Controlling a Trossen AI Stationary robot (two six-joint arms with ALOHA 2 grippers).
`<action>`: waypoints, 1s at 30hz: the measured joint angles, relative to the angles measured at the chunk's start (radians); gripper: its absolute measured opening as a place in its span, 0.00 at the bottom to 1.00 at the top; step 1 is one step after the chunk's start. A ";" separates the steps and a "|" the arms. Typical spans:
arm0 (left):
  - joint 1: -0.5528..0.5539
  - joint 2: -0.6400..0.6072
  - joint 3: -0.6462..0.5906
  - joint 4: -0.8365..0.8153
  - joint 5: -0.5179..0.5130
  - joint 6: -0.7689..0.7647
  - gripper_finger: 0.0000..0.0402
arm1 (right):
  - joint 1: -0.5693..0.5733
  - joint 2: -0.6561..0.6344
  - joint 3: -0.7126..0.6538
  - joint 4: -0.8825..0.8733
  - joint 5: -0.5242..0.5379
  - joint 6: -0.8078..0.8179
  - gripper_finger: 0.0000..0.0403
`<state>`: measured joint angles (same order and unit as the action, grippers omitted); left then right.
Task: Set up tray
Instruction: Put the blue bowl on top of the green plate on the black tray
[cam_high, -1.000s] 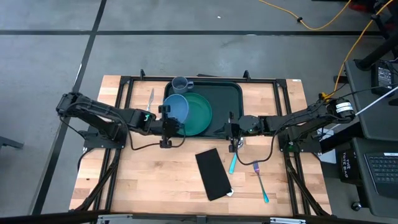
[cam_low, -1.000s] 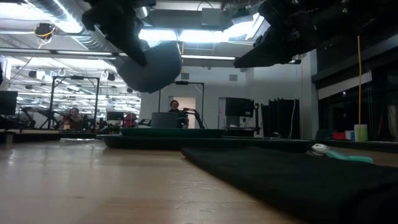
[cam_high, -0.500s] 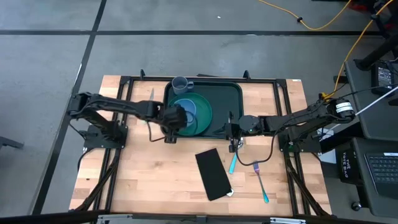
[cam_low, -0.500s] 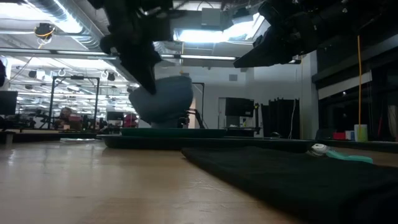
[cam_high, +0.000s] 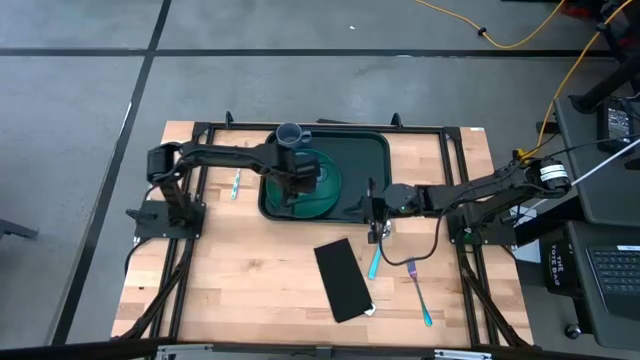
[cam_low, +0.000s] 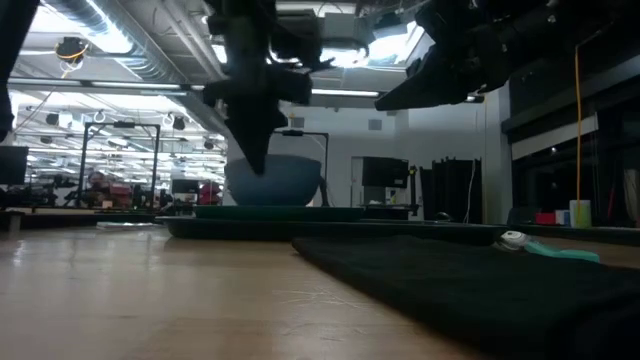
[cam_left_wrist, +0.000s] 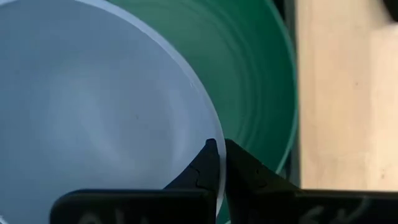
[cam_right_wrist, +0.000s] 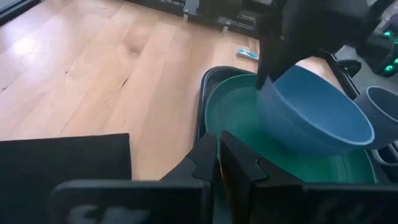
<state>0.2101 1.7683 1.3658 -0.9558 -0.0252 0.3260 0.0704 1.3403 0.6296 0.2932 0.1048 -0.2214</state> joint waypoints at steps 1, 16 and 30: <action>0.002 0.017 0.011 -0.004 -0.003 0.000 0.01 | -0.002 0.000 0.000 -0.004 0.000 0.000 0.06; 0.000 0.064 0.031 -0.013 -0.050 -0.007 0.02 | -0.002 0.000 0.000 -0.063 -0.001 0.061 0.06; -0.017 0.063 0.031 -0.010 -0.087 -0.024 0.13 | -0.002 0.000 0.000 -0.080 -0.002 0.063 0.06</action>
<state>0.1934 1.8317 1.3968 -0.9662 -0.1121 0.3016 0.0685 1.3403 0.6296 0.2134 0.1024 -0.1585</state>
